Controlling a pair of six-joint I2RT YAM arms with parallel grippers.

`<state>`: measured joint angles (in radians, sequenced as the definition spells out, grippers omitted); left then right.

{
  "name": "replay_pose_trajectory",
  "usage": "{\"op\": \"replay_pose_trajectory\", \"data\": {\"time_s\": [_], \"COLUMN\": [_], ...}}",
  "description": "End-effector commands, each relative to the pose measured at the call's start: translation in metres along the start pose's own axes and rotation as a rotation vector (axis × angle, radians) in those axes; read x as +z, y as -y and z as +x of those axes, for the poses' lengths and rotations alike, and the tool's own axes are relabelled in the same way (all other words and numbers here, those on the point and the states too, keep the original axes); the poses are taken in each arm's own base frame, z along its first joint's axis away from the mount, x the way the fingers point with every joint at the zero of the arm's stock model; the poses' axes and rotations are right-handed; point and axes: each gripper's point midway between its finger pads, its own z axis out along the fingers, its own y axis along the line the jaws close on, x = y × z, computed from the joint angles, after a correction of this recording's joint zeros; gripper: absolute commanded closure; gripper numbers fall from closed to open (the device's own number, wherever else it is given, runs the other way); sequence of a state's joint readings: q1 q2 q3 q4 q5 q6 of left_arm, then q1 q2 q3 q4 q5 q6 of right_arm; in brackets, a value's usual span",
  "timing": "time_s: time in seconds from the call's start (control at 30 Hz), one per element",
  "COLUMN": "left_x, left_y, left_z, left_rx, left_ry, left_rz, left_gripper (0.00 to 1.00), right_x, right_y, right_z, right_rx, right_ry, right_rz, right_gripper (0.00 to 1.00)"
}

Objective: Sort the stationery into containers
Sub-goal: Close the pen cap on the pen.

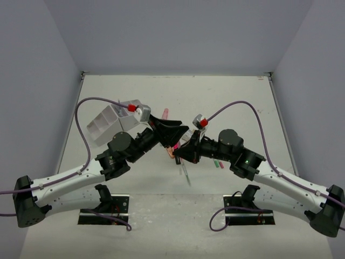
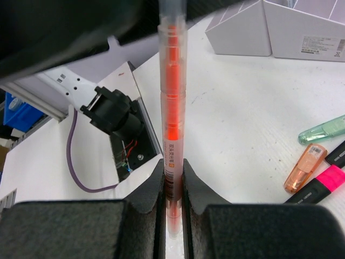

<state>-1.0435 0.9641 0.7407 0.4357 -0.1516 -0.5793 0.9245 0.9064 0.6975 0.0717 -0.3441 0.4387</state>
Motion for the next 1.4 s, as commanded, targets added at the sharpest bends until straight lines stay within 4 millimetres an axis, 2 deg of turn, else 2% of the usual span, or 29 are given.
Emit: {"op": "replay_pose_trajectory", "data": {"time_s": [0.0, 0.07, 0.17, 0.27, 0.33, 0.37, 0.47, 0.6, 0.63, 0.73, 0.8, 0.9, 1.03, 1.13, 1.17, 1.2, 1.3, 1.37], "left_x": [0.001, 0.002, 0.001, 0.0, -0.002, -0.002, -0.004, -0.007, -0.009, -0.015, -0.023, -0.033, -0.038, -0.038, -0.036, -0.03, -0.022, -0.019], "left_y": [0.0, -0.001, -0.001, 0.0, 0.002, 0.002, 0.002, -0.001, -0.002, -0.008, -0.004, 0.003, 0.0, -0.004, -0.005, -0.001, 0.009, 0.02], "left_z": [-0.015, -0.012, -0.005, 0.002, 0.006, 0.008, 0.02, 0.045, 0.058, 0.08, 0.098, 0.121, 0.13, 0.128, 0.127, 0.125, 0.13, 0.159], "left_rx": [0.057, 0.049, 0.037, 0.022, 0.011, 0.007, -0.02, -0.066, -0.091, -0.124, -0.14, -0.156, -0.157, -0.135, -0.121, -0.108, -0.11, -0.132], "left_ry": [-0.001, -0.019, -0.043, -0.065, -0.075, -0.082, -0.115, -0.175, -0.211, -0.262, -0.317, -0.378, -0.394, -0.4, -0.411, -0.42, -0.448, -0.54], "left_rz": [-0.043, -0.048, -0.039, -0.031, -0.016, -0.013, 0.003, 0.019, 0.028, 0.016, 0.029, 0.035, 0.005, -0.021, -0.036, -0.025, 0.015, 0.052], "left_gripper": [0.64, 0.74, 0.78, 0.77, 0.96, 1.0, 1.0, 1.0, 1.0, 1.0, 1.0, 1.0, 1.0, 1.0, 1.0, 1.0, 1.0, 1.0], "right_x": [-0.006, -0.007, -0.008, -0.009, -0.011, -0.012, -0.016, -0.02, -0.024, -0.027, -0.031, -0.034, -0.029, -0.025, -0.023, -0.022, -0.019, -0.024], "right_y": [-0.015, -0.016, -0.015, -0.015, -0.013, -0.012, -0.01, -0.006, -0.01, -0.003, 0.009, 0.014, 0.009, 0.01, 0.016, 0.021, 0.024, 0.024], "right_z": [-0.021, -0.023, -0.026, -0.029, -0.032, -0.034, -0.046, -0.076, -0.099, -0.123, -0.14, -0.166, -0.172, -0.159, -0.152, -0.146, -0.143, -0.16], "right_rx": [-0.06, -0.064, -0.068, -0.072, -0.075, -0.077, -0.084, -0.129, -0.155, -0.184, -0.211, -0.247, -0.26, -0.264, -0.257, -0.25, -0.251, -0.259], "right_ry": [0.05, 0.055, 0.06, 0.067, 0.077, 0.082, 0.123, 0.189, 0.233, 0.242, 0.254, 0.287, 0.278, 0.256, 0.247, 0.236, 0.234, 0.275], "right_rz": [-0.041, -0.039, -0.03, -0.018, -0.002, 0.007, 0.04, 0.109, 0.113, 0.143, 0.186, 0.215, 0.184, 0.159, 0.172, 0.179, 0.182, 0.211], "right_gripper": [1.0, 1.0, 1.0, 1.0, 1.0, 1.0, 1.0, 1.0, 1.0, 1.0, 1.0, 1.0, 1.0, 1.0, 1.0, 1.0, 1.0, 1.0]}}
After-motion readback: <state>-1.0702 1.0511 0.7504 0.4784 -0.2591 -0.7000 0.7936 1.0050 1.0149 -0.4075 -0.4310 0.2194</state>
